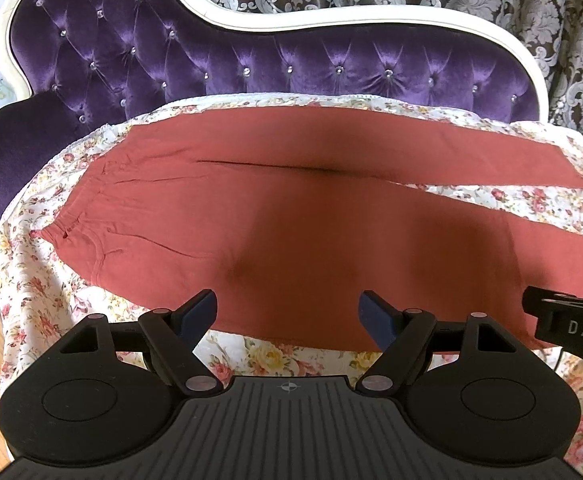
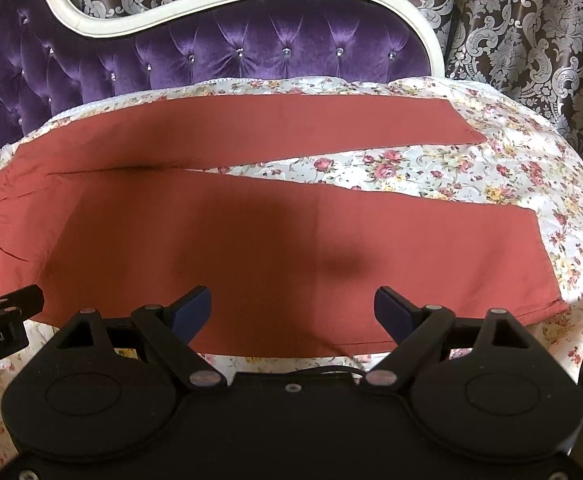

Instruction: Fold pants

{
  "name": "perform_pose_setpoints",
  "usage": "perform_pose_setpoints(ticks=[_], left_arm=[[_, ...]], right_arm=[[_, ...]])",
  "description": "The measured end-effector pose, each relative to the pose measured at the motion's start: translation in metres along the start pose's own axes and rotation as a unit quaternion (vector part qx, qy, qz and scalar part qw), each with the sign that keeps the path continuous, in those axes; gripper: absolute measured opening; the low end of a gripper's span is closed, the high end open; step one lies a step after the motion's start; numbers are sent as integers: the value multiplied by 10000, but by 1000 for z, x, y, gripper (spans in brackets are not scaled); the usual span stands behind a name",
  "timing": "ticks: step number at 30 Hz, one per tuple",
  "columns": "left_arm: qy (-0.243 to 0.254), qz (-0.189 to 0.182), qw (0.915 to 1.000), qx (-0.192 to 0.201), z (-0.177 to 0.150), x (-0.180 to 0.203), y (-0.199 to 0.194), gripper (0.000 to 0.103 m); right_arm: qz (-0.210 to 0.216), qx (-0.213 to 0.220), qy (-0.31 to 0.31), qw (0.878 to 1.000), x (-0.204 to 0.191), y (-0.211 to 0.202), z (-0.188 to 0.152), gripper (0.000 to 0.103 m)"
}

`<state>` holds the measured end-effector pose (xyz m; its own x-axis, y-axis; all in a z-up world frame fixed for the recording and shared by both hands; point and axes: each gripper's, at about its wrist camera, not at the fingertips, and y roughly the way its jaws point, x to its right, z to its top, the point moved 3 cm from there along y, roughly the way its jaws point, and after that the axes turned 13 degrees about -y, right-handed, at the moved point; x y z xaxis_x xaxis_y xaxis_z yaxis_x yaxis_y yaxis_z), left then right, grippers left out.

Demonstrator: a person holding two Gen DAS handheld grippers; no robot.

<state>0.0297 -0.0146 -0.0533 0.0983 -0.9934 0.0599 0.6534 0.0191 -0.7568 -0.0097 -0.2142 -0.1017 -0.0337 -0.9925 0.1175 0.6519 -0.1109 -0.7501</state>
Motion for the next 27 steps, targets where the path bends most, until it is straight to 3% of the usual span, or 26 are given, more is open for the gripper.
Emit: perform_pose_setpoints(ticks=[27], left_arm=[[-35,276,9996,5,0,-15,5,77]], right_arm=[[243,97,-459,9986,-35,2,5,89]])
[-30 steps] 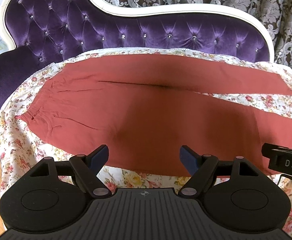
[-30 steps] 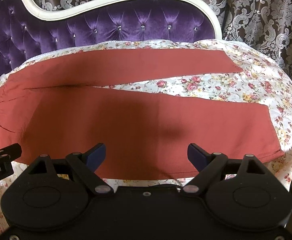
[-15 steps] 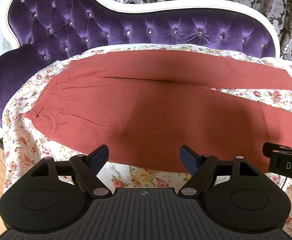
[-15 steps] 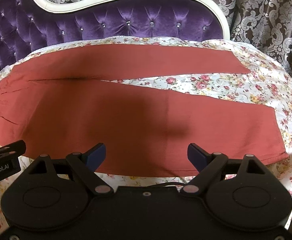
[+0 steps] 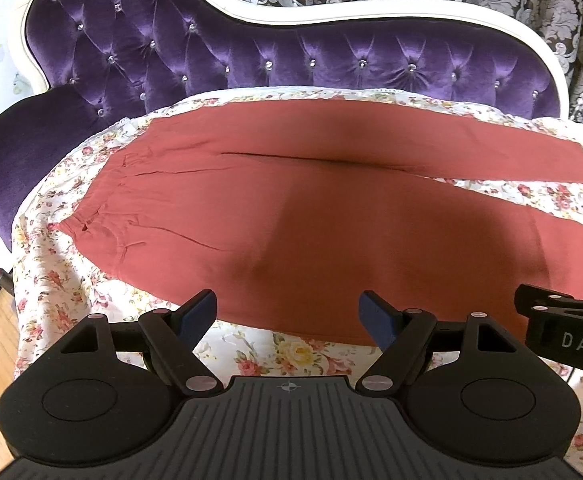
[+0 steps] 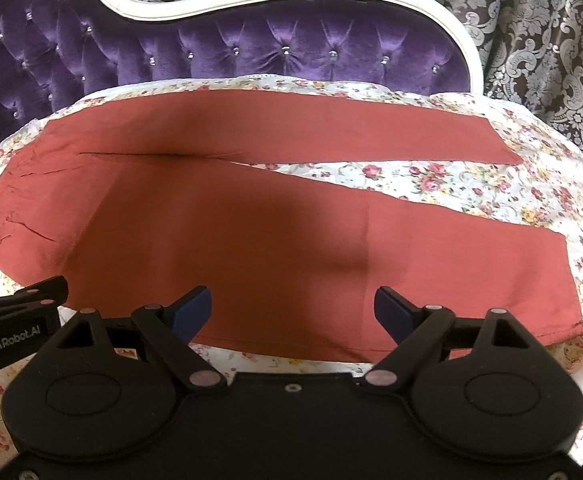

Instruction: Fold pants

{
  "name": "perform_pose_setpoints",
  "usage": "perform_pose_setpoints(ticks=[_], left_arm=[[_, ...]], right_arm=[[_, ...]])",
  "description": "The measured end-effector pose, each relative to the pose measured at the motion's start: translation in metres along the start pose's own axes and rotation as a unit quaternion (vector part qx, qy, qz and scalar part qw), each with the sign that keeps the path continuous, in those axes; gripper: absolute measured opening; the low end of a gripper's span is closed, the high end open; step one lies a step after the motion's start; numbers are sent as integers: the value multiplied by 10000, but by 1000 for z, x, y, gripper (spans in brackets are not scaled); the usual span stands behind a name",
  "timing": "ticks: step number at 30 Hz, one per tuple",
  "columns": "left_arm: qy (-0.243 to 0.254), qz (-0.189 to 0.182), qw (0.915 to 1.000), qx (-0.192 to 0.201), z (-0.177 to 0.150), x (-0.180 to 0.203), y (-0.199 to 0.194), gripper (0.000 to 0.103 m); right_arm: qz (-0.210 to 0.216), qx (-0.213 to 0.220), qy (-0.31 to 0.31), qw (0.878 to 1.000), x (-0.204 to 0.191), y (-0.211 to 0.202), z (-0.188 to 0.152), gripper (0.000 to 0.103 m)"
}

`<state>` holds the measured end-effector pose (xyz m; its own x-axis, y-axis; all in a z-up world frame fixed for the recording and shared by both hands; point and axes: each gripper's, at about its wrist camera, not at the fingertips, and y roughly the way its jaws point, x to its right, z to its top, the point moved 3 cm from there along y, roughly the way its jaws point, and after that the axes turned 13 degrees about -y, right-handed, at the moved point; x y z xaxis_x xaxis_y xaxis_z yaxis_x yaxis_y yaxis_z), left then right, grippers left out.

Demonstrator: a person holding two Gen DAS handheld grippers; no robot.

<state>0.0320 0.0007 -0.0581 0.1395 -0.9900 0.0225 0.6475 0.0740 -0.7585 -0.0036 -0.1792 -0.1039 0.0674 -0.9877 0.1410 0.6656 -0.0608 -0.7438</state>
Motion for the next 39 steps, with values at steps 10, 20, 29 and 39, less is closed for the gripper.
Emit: perform_pose_setpoints(ticks=[10,20,29,39], left_arm=[[-34,-60,9998,-163,0,-2,5,77],[8,11,9998,-181,-1,-2,7,77],[27,50,9998,-189,0,-1,10,77],[45,13,9998,-178,6,0,18,77]], right_arm=[[55,-11,-18,10000,-3,3,3,89],[84,-36,-21,10000,-4,5,2,89],[99,-64,-25,9999,-4,9,3,89],[266,-96,3,9996,1,19,5,88]])
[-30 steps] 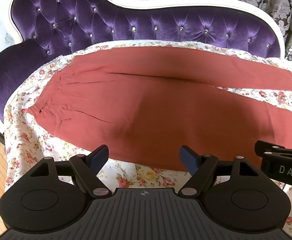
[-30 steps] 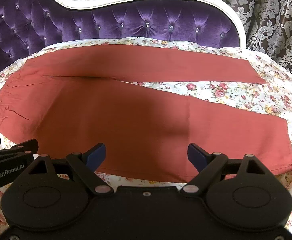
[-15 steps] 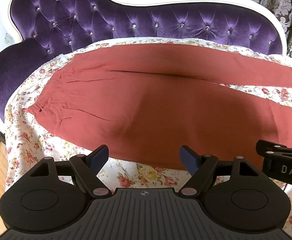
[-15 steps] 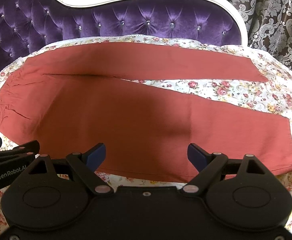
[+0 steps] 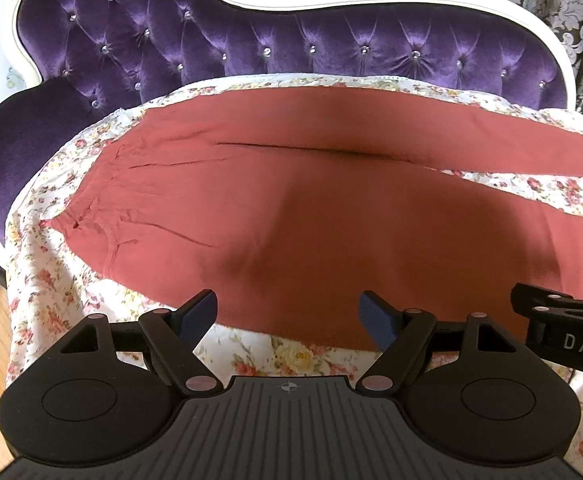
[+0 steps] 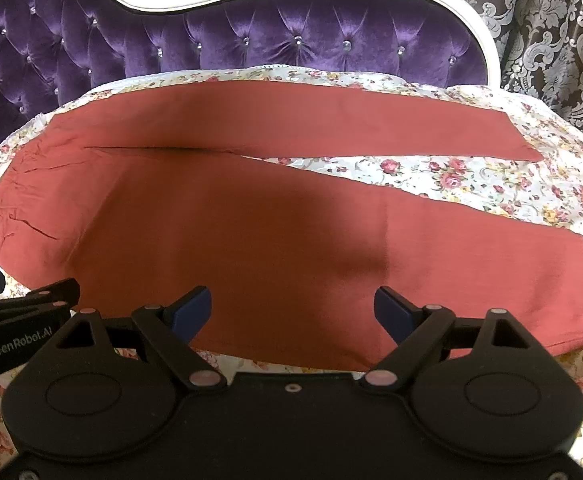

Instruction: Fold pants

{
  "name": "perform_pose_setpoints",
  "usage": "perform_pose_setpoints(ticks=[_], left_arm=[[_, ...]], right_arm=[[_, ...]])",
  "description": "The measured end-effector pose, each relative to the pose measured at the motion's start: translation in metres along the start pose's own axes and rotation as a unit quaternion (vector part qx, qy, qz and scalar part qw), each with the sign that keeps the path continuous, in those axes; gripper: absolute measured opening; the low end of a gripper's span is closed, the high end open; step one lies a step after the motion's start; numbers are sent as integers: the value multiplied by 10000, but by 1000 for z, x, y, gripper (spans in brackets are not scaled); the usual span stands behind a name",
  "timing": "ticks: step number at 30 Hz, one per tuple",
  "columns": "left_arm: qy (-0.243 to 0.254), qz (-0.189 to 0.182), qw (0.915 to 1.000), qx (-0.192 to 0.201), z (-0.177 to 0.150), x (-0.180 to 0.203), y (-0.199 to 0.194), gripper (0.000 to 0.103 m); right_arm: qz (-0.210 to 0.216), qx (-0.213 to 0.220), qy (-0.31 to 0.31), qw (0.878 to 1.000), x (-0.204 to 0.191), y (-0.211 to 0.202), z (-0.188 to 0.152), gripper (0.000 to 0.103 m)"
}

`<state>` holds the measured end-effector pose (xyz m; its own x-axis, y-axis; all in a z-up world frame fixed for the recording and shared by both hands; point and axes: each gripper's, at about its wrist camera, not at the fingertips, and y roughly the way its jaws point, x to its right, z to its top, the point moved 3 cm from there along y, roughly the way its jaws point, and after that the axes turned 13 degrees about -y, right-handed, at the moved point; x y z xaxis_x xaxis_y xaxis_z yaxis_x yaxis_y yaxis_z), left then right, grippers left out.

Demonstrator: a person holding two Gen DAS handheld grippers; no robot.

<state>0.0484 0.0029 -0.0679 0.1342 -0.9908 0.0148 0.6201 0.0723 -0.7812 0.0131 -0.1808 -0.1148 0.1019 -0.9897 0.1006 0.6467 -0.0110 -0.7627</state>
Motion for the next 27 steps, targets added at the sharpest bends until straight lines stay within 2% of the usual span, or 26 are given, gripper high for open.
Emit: perform_pose_setpoints(ticks=[3,5,10,15,19,22,27], left_arm=[[30,-66,10000,21,10,2,7,77],[59,-124,9999,20,20,4,14,77],[88,-183,9997,141,51,12,36,77],[160,-186,9996,101,78,22,71,77],[148,-74,9999,-11,91,22,102,76],[148,22,9998,-113,99,19,125,76],[112,98,9994,-326,106,13,154,76]], right_arm=[[198,40,52,9998,10,7,5,79],[343,112,21,9993,18,13,13,68],[476,443,-235,9976,43,34,47,63],[585,848,-625,9927,69,75,99,56],[813,1032,-1066,9856,79,117,139,55],[890,1009,-1377,9813,78,156,167,55],[1003,1001,-1907,9714,68,206,192,55]])
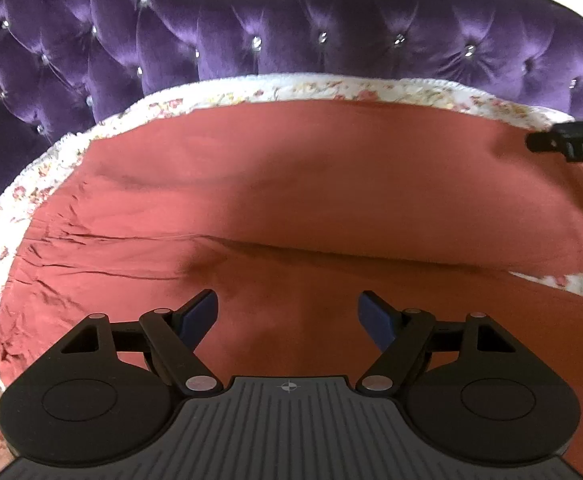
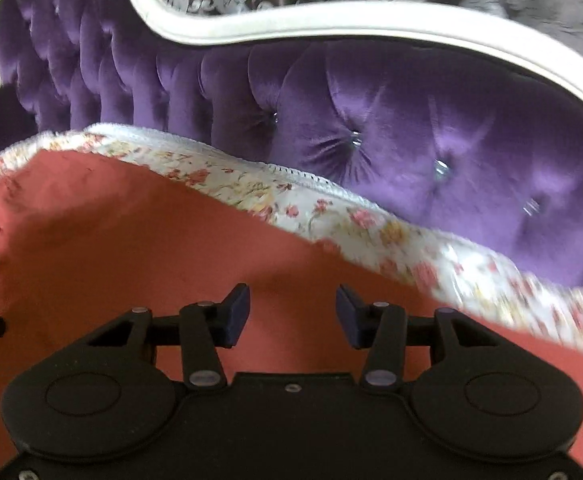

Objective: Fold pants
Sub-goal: 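Reach into the trousers and close the right gripper on the fabric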

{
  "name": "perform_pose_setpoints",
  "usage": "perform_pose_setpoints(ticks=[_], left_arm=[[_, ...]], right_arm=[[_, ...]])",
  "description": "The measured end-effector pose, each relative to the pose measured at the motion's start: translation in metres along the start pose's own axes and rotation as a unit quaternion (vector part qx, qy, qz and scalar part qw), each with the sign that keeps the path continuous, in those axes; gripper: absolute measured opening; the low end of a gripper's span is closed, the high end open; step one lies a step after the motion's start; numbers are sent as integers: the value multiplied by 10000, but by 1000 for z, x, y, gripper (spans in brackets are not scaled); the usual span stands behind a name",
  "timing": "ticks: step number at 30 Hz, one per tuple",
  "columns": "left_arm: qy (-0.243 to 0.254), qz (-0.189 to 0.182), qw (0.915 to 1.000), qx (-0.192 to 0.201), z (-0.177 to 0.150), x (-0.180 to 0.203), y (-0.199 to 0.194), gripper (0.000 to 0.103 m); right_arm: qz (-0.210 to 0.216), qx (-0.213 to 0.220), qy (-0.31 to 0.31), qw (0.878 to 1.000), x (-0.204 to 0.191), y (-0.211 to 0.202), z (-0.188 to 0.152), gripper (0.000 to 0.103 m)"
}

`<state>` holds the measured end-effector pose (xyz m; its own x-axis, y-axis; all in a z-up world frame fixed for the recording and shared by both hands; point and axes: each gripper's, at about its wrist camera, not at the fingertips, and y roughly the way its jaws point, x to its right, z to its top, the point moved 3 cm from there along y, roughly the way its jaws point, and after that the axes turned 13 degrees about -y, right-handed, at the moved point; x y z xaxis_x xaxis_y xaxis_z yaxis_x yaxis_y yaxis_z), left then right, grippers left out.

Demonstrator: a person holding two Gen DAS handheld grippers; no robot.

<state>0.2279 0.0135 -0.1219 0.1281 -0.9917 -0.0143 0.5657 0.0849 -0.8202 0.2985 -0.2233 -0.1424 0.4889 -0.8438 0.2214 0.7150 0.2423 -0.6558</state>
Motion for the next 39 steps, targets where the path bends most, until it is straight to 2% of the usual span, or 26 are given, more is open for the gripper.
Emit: perform_pose_setpoints(ticks=[3,6,11,12,13,14,15,19,23,26,29,31,35,39], left_arm=[[-41,-14,9998,-171,-1,-2,12,78],[-114,-126,9997,-169,-2,-5,14,78],[-154,-202,9995,-182,0,-6,15,79],[-142,-201,9996,-169,0,-6,15,79],[-137,-197,9996,-154,0,-5,15,79],[-142,-195,9996,-147,1,-4,15,79],[-154,-198,9996,-148,2,-4,15,78],[-132,-216,9996,-92,8,-6,5,77],[-195,-358,9989,225,21,-12,-27,77],[-313,-576,9968,463,35,-15,-53,77],[-357,-776,9945,605,46,-13,-68,77],[-393,-880,9939,537,54,-10,-67,77],[-472,-1078,9930,93,64,1,-48,77],[-462,-991,9935,-308,65,16,-24,77]], right_arm=[[190,-5,-196,9996,10,28,8,56],[508,-78,-231,9984,21,52,13,57],[1110,-152,-415,9928,30,71,17,64],[1213,-136,-419,9916,31,70,18,61],[1365,-99,-402,9898,31,69,19,39],[1496,-137,-332,9881,30,67,20,11],[1529,-148,-291,9877,28,64,21,11],[1053,319,-549,9924,10,20,27,10],[722,856,-904,9896,-23,-51,27,10],[605,1022,-1220,9854,-60,-92,14,10],[633,1044,-1253,9846,-97,-117,-11,10],[495,1007,-1395,9838,-121,-123,-30,10],[466,839,-1267,9873,-150,-113,-56,9],[310,818,-1140,9896,-158,-106,-64,9]])
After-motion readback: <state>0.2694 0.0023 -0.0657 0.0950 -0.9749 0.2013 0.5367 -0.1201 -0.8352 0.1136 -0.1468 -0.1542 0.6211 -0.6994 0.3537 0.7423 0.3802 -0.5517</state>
